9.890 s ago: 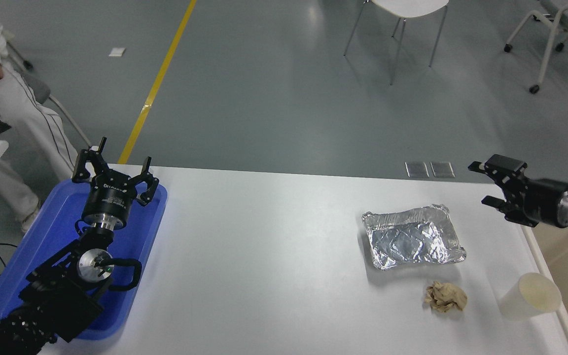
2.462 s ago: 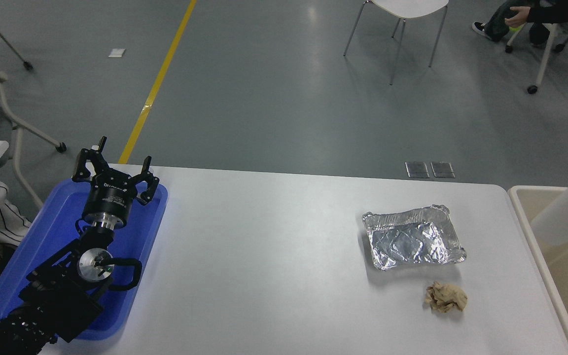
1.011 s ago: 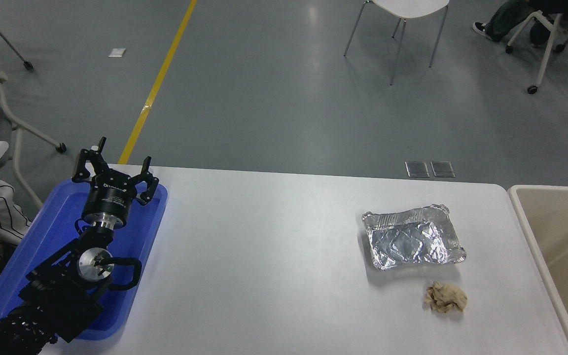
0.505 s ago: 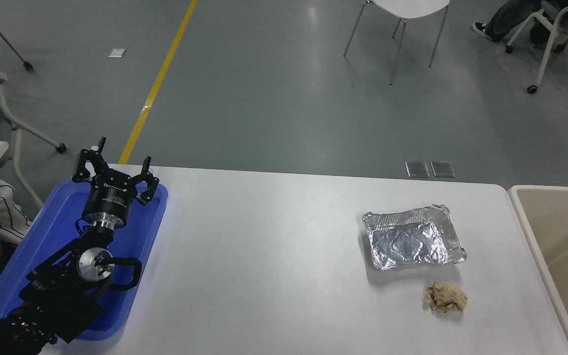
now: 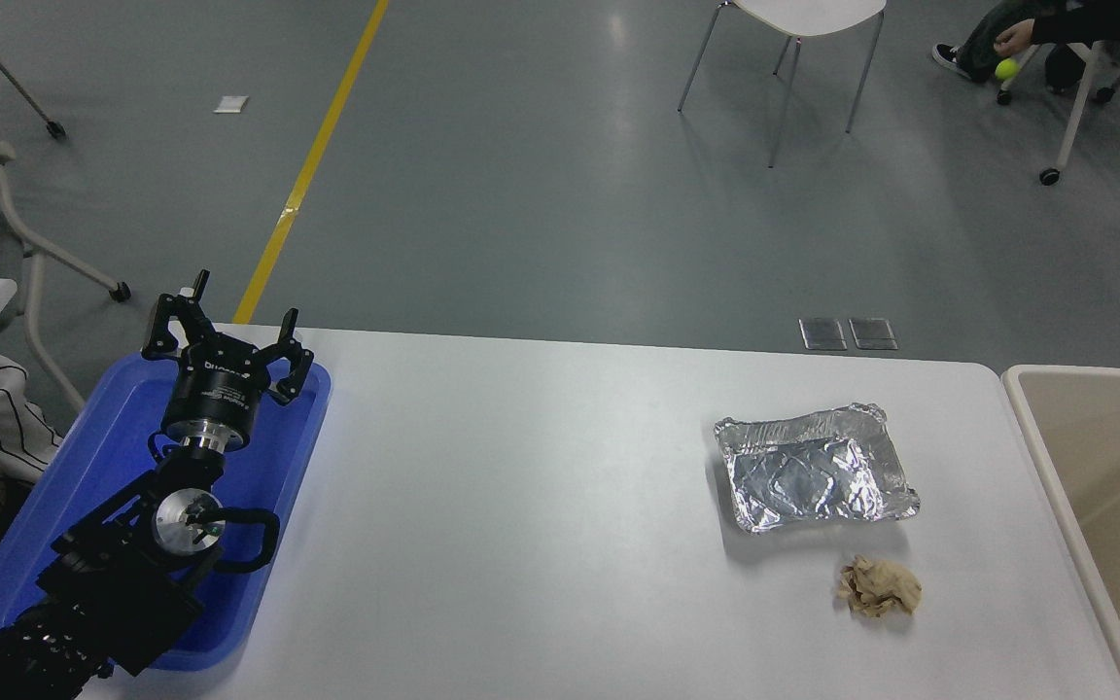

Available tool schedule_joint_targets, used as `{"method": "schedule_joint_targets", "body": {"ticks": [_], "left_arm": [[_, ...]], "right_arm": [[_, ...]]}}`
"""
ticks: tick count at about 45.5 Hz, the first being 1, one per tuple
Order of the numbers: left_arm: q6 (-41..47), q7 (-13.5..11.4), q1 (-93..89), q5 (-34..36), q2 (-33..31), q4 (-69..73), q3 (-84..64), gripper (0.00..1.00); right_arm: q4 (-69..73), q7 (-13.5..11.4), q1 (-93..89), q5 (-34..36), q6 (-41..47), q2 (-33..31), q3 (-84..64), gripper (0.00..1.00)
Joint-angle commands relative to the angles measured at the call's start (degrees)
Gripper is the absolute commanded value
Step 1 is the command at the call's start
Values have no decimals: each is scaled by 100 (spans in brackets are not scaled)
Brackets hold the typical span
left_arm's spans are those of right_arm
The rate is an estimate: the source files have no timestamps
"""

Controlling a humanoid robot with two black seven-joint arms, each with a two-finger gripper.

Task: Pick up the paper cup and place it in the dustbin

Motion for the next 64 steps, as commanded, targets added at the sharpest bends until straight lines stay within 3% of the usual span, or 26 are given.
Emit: {"method": "schedule_joint_targets", "body": {"ticks": [1,8,19,29,37,44,52,64], "left_arm": [[0,0,-1,0,0,0,0,100],[0,0,-1,0,0,0,0,100],[0,0,-1,0,0,0,0,100],[0,0,-1,0,0,0,0,100],[0,0,-1,0,0,0,0,100],[0,9,-1,0,0,0,0,100],[0,0,-9,0,0,0,0,100],[0,9,-9,0,0,0,0,100]], "right_arm": [[52,-3,229,6,-26,5,160,99],[342,-3,484,-3,-17,-100,345,100],[1413,-3,1020,-99,-17,-820,274,100],[2784,-3,1767,-1575,0,-1418,222,100],[3971,-3,2732,-1937,18,-1682,-568,100],[4947,32,4270,-1919,35,-1507,-2228,100],[5080,41,5141,-1849,527,-611,-3442,100],[5931,41,6327,-1849,1537,-259,-3680,100]]}}
